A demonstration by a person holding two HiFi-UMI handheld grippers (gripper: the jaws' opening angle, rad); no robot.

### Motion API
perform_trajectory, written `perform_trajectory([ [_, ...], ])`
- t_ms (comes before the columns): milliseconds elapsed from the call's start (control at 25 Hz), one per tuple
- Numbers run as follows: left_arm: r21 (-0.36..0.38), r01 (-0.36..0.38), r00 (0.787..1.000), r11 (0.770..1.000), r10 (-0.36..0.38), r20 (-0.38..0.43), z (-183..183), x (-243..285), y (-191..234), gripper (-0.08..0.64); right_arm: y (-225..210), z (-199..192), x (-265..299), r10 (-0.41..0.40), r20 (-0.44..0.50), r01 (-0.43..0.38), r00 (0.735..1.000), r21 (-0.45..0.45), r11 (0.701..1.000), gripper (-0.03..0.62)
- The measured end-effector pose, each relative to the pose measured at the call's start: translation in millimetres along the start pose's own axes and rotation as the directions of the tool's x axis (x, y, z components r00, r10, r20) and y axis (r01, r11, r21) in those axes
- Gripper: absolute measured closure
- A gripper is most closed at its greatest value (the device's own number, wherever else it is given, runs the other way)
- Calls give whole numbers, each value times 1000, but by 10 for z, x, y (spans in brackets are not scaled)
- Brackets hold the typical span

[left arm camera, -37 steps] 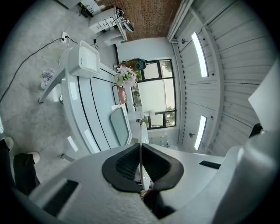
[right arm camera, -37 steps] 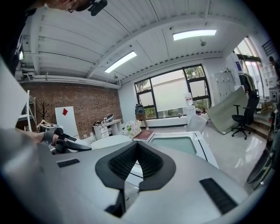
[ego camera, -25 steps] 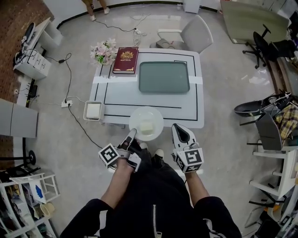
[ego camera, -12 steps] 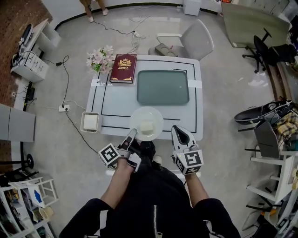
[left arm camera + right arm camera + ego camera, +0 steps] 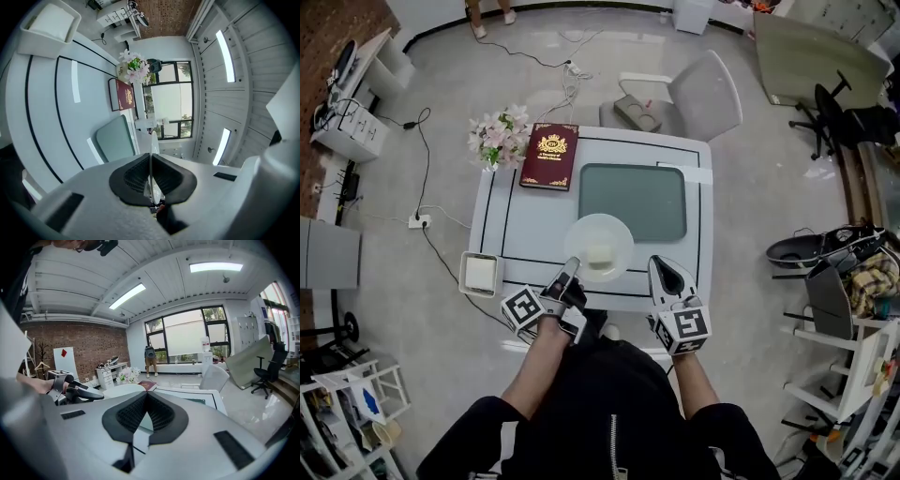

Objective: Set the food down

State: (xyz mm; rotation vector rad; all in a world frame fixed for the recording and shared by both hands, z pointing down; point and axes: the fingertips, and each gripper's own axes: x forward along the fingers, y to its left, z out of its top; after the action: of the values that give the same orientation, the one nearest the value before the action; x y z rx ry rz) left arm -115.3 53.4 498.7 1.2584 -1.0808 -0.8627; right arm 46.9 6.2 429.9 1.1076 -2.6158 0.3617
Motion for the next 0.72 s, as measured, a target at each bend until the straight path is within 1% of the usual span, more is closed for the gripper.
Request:
perform_trajectory([
  [120, -6, 1, 1000, 1000, -1, 0, 209, 167, -16, 545, -11, 51, 259, 5, -19, -5, 1000, -2, 1000, 583],
  [280, 8, -20, 1000, 1000, 20, 7, 509, 307, 45, 545, 33, 99, 567, 19, -47, -20, 999, -17, 1000, 583],
  [440, 3, -31, 999, 1000, 31, -7, 723, 469, 104, 545, -6, 174, 785, 7, -53, -8, 999, -18, 1000, 583],
  [560, 12, -46, 999, 999, 46, -27, 823, 593, 146, 545, -50, 207, 905, -7, -52, 6, 999, -13, 1000, 583],
  [720, 4, -57, 997, 998, 57, -42, 869, 770, 175, 545, -117, 211, 1019, -9, -67, 8, 998, -21, 1000, 583],
])
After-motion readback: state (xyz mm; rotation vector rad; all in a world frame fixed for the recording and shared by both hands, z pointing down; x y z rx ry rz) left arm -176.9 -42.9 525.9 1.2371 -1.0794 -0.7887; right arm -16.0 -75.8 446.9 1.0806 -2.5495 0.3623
